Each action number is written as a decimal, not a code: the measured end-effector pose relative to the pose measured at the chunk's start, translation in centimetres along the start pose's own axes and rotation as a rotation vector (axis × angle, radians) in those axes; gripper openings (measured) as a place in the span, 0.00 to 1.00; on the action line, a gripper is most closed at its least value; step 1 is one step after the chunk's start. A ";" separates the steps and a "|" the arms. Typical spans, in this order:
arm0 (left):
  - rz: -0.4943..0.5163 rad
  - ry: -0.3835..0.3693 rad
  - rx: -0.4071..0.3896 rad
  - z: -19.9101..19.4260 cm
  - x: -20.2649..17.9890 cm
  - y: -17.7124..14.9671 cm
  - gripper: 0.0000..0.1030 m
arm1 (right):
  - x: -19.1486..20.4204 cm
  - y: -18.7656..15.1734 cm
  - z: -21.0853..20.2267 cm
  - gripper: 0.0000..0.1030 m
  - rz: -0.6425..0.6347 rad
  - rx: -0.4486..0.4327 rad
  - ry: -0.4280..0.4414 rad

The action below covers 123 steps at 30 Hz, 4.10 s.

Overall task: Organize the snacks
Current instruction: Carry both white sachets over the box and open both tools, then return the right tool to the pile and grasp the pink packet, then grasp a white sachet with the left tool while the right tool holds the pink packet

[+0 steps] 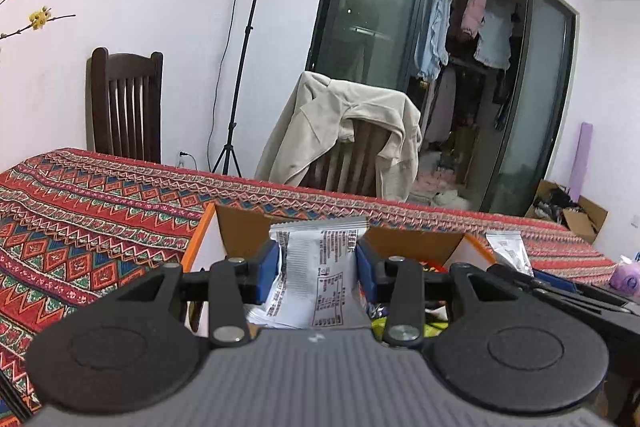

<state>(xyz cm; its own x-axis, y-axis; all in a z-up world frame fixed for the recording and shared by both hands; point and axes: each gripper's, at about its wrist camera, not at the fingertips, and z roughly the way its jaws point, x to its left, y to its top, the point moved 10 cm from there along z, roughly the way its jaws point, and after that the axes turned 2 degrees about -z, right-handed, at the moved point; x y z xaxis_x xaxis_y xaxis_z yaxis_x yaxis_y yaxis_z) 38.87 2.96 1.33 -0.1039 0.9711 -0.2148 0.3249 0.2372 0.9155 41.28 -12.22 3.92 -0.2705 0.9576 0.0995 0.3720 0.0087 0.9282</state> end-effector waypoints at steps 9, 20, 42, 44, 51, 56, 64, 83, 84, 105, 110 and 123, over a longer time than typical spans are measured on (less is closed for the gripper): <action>-0.022 0.015 -0.036 -0.8 0.9 -0.1 0.90 | -0.2 -1.0 0.5 0.60 0.008 0.038 0.000; -0.051 0.047 -0.051 -1.7 1.8 0.3 1.00 | -1.3 -1.1 -0.8 1.00 0.048 0.019 -0.008; -0.024 0.027 0.023 -10.0 2.1 -0.7 1.00 | 0.2 -2.5 -8.1 1.00 -0.077 0.089 -0.037; -0.010 0.040 0.044 -10.4 2.8 -1.9 1.00 | 0.2 -3.6 -8.5 1.00 -0.084 0.110 -0.035; -0.003 0.073 0.113 -11.7 6.1 -6.2 1.00 | 0.5 -7.5 -9.5 1.00 -0.093 0.199 -0.003; -0.055 0.080 0.143 -11.9 8.1 -8.3 1.00 | 0.9 -10.0 -9.6 1.00 -0.077 0.266 0.022; -0.059 0.061 0.112 -12.0 8.0 -8.8 1.00 | 2.5 -11.2 -9.4 1.00 -0.121 0.310 0.018; -0.092 0.049 0.118 -11.7 8.4 -8.9 1.00 | 3.2 -13.0 -6.4 1.00 -0.168 0.411 -0.034; -0.092 0.049 0.118 -11.7 8.4 -8.9 1.00 | 3.0 -13.0 -6.4 1.00 -0.170 0.411 -0.033; -0.083 0.060 0.133 -11.4 8.4 -9.2 1.00 | 2.7 -12.9 -6.5 0.79 -0.148 0.357 0.023; -0.074 0.077 0.154 -11.0 8.5 -9.5 1.00 | 2.5 -12.5 -7.0 0.58 -0.132 0.330 0.031; -0.042 0.277 0.268 -9.7 10.4 -10.7 1.00 | 2.0 -9.4 -10.6 0.57 -0.094 0.107 0.045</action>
<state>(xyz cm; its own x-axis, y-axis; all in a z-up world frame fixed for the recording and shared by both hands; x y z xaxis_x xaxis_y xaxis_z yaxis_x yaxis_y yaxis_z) 25.21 10.22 -7.44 -0.3605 0.9254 -0.1168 0.5450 0.3105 0.7788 27.86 -13.43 -0.84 -0.3469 0.9373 0.0324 0.4352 0.1303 0.8909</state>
